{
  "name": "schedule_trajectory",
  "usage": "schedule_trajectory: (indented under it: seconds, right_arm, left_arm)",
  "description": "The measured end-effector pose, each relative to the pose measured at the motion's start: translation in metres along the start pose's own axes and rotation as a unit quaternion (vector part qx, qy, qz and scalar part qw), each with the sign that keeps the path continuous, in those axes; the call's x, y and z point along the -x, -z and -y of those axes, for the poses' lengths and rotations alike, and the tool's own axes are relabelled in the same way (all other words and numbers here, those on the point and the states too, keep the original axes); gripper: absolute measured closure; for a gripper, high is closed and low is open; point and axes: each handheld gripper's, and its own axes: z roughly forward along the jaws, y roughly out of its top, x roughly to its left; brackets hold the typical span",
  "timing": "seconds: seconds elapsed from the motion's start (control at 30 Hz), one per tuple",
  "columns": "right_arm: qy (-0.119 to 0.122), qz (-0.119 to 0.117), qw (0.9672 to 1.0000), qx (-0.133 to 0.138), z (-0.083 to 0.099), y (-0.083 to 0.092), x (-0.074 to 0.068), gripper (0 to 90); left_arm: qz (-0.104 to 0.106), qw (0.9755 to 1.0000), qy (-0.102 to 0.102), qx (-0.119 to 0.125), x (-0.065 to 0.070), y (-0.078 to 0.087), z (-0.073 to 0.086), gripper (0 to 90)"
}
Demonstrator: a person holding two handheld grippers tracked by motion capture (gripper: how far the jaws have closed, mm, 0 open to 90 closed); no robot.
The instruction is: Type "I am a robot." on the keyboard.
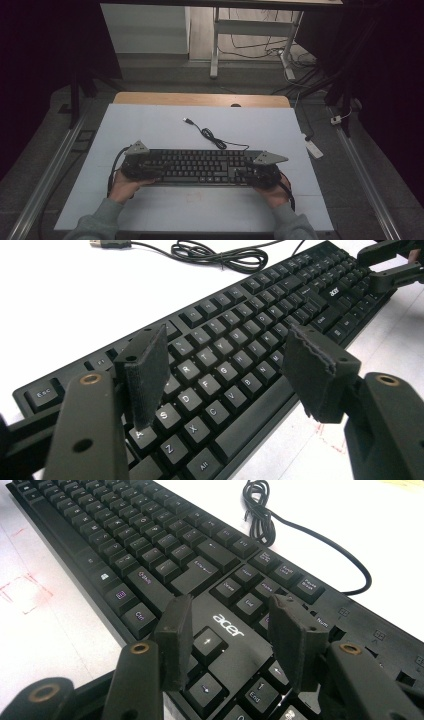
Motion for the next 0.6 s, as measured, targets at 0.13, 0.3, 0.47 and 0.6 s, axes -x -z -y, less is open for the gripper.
schedule_trajectory:
  seconds: [0.13, 0.3, 0.47, 0.6]
  right_arm:
    - [0.001, 0.0, 1.0, -0.002, 0.0, 0.0, 0.0, 52.8]
    - [0.001, 0.001, 1.0, -0.003, 0.0, 0.0, 0.0, 52.8]
    - [0.001, 0.001, 1.0, -0.004, 0.0, 0.0, 0.0, 52.7]
    - [0.002, 0.001, 1.0, -0.004, 0.0, -0.001, 0.0, 52.7]
  left_arm:
    - [-0.003, 1.0, 0.003, 0.003, -0.002, 0.002, 0.001, 35.7]
    - [-0.009, 1.0, 0.003, 0.003, -0.006, 0.003, 0.001, 38.0]
    - [-0.024, 0.9997, 0.002, -0.001, -0.011, 0.004, 0.003, 40.5]
    - [-0.032, 0.9995, 0.001, -0.004, -0.015, 0.005, 0.005, 45.5]
